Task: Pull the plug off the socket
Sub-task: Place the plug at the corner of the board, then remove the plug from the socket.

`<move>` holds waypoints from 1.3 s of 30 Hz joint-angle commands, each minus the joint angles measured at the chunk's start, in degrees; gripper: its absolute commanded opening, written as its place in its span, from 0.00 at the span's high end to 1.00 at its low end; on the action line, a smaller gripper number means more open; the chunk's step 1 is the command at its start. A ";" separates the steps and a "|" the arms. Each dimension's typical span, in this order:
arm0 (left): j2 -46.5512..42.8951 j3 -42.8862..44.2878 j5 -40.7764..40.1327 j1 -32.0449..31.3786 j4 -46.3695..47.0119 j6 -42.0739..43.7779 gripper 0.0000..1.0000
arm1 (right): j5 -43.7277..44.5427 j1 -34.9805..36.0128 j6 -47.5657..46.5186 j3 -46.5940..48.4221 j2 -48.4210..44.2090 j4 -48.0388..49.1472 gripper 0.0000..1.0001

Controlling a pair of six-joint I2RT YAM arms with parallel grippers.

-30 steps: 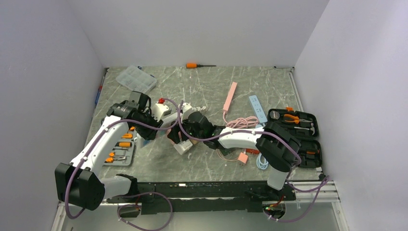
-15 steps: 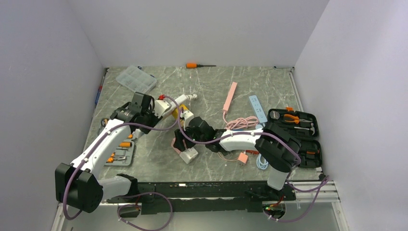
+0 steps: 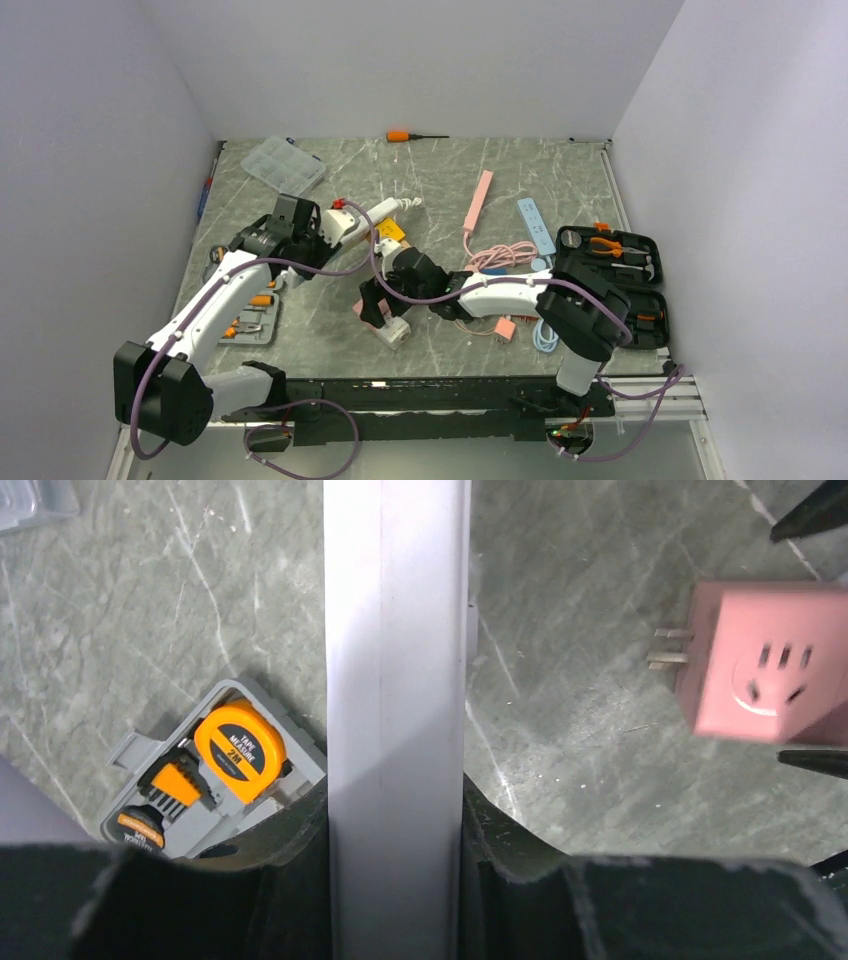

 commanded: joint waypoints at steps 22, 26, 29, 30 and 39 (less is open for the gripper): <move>-4.34 2.60 16.77 -0.20 2.79 4.39 1.00 | 10.44 -11.51 -10.99 7.93 -10.93 -14.22 0.00; -4.70 2.21 17.38 -0.24 2.83 4.65 1.00 | 10.98 -11.55 -11.66 8.34 -8.11 -12.91 0.00; -4.89 2.25 17.46 -0.29 2.87 4.48 1.00 | 11.15 -11.63 -11.55 9.00 -5.66 -10.49 0.00; -4.94 2.26 17.54 -0.29 2.96 4.36 1.00 | 10.98 -11.65 -11.56 9.20 -4.90 -9.96 0.00; -5.99 2.56 17.73 -0.29 3.01 4.04 1.00 | 9.61 -11.53 -9.73 10.40 1.24 -7.52 0.07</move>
